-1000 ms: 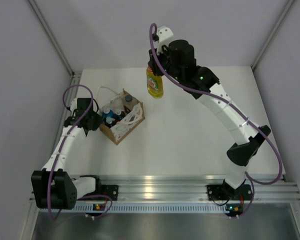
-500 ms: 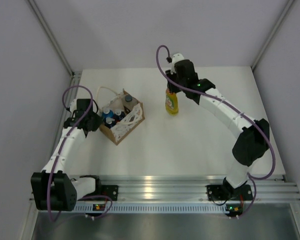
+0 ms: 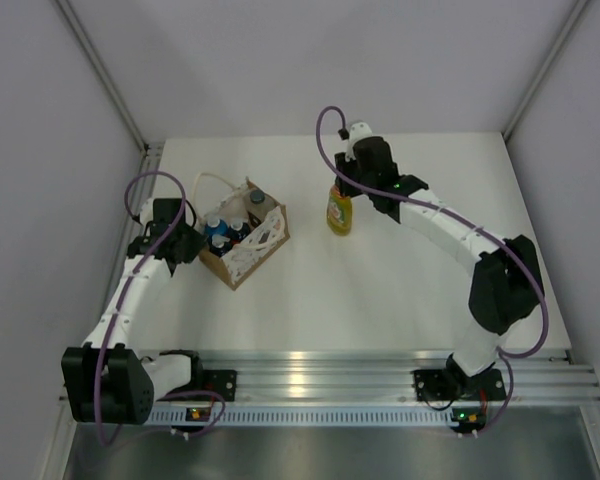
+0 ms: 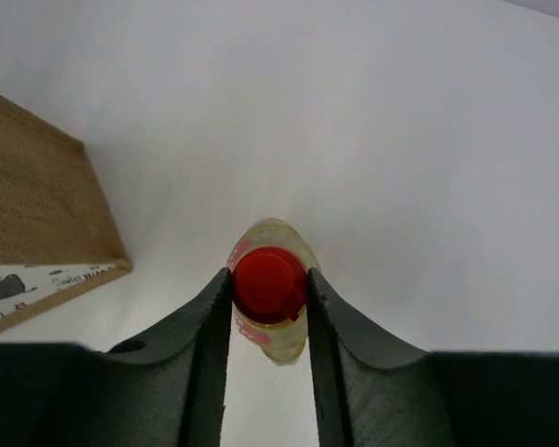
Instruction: Take the personal care products out of the canvas bag
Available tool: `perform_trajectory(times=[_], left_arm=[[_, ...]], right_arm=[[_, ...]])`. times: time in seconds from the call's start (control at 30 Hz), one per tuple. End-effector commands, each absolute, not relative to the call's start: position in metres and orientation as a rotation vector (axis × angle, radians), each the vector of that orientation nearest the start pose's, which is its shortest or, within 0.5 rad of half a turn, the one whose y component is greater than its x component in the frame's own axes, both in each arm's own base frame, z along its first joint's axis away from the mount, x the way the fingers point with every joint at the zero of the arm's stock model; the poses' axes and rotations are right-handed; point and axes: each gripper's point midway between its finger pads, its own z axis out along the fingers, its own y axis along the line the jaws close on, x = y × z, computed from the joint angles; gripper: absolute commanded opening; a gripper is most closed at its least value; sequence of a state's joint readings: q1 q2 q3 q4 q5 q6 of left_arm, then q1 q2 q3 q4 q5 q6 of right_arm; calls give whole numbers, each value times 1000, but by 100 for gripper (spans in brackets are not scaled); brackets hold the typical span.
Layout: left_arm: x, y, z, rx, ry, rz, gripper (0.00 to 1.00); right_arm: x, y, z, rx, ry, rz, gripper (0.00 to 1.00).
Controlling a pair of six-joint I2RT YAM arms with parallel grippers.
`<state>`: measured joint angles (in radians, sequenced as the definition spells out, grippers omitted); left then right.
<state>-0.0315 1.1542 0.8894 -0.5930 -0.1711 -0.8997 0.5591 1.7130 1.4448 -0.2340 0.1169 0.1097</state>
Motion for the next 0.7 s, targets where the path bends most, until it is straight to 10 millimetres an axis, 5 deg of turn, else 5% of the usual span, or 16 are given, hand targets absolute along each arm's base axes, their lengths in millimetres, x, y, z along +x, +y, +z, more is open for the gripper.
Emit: perform_trajectory(times=[0.0, 0.03, 0.1, 0.13, 0.37, 0.5, 0.67], left_arm=[[301, -12, 134, -1078, 2197, -209, 0], [301, -12, 135, -1075, 2197, -211, 0], [300, -12, 134, -1073, 2202, -208, 0], [300, -12, 134, -1075, 2201, -206, 0], [299, -9, 137, -1064, 2201, -190, 0], [300, -6, 141, -1052, 2198, -170, 0], [299, -3, 143, -1033, 2201, -143, 0]], right_arm=[[450, 260, 301, -318, 1777, 400, 13], [448, 260, 304, -317, 1772, 406, 43], [445, 259, 304, -321, 1770, 410, 62], [443, 258, 310, -320, 1759, 412, 82], [419, 282, 355, -421, 1712, 439, 84], [365, 352, 359, -733, 1675, 657, 82], [314, 418, 348, -1011, 1657, 784, 74]])
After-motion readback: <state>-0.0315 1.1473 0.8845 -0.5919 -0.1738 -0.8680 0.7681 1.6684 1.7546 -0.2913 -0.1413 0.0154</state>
